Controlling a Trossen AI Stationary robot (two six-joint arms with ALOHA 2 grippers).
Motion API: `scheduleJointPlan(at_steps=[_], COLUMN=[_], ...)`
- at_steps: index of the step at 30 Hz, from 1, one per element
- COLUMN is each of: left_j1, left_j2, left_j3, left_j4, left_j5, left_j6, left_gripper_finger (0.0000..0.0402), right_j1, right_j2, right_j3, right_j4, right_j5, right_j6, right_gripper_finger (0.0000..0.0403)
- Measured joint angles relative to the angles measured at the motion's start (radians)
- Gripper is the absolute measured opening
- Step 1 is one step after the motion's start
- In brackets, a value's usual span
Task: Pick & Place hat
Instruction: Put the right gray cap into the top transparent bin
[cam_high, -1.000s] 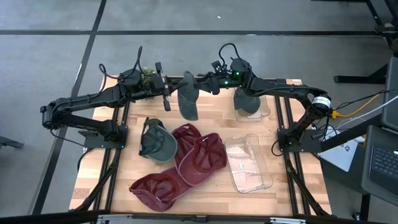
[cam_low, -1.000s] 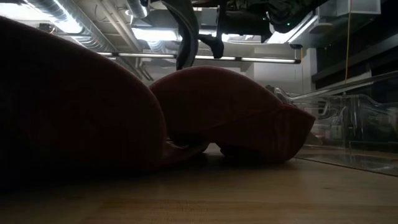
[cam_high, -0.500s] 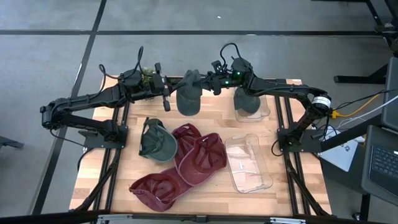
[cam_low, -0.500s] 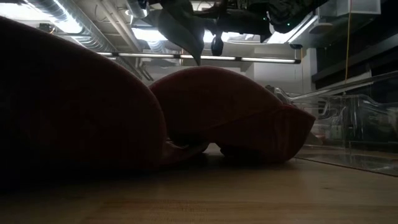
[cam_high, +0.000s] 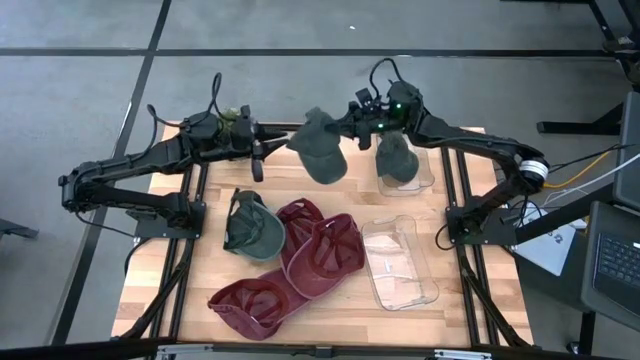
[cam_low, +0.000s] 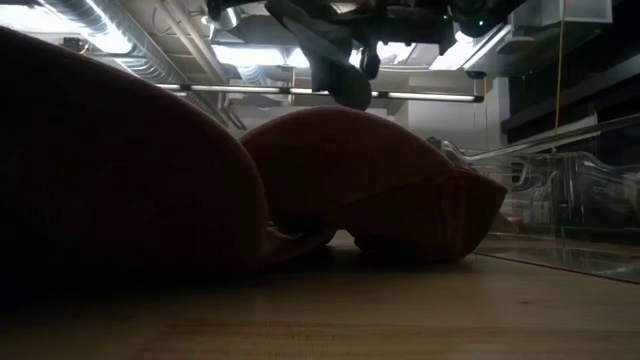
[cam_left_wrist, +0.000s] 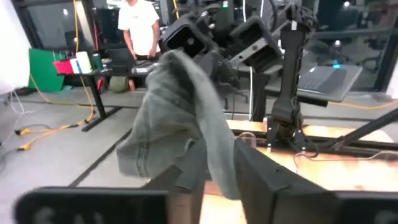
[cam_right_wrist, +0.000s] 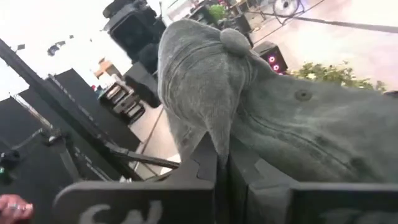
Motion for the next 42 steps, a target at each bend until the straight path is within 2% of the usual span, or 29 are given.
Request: scheduleJointPlan(at_steps=[2,6,10,25,31,34,38,42], left_j1=[0.002,0.003,0.002,0.001,0.001,-0.001,-0.013,-0.05], left_j2=[0.0,0.0,0.0,0.0,0.0,0.0,-0.001,-0.004], left_j3=[0.0,0.0,0.0,0.0,0.0,0.0,0.0,-0.001], left_j4=[-0.002,-0.005,-0.006,-0.054,-0.054,-0.044,-0.047,-0.13], left_j5=[-0.004,-0.022,-0.016,-0.015,-0.077,-0.081,-0.031,0.157], left_j6=[-0.017,-0.018,-0.038,-0.08,-0.061,-0.127,-0.19,-0.162], left_gripper_finger=[0.011,0.0155,0.0177,0.0172,0.0175,0.0174,0.0173,0.0175], right_j1=[0.002,-0.003,-0.009,-0.009,-0.009,-0.009,-0.009,-0.009], right_j2=[-0.004,-0.005,-0.031,-0.273,-0.352,-0.387,-0.422,-0.446], right_j3=[0.0,0.0,0.0,0.0,0.0,0.0,0.0,0.0], right_j4=[-0.006,-0.006,-0.054,-0.492,-0.639,-0.706,-0.806,-0.892], right_j5=[-0.011,-0.1,-0.142,0.025,0.051,0.052,0.084,0.114], right_j6=[-0.028,-0.087,-0.136,-0.462,-0.548,-0.599,-0.647,-0.681], right_gripper_finger=[0.0006,0.0006,0.0006,0.0006,0.0007,0.0011,0.0009,0.0009])
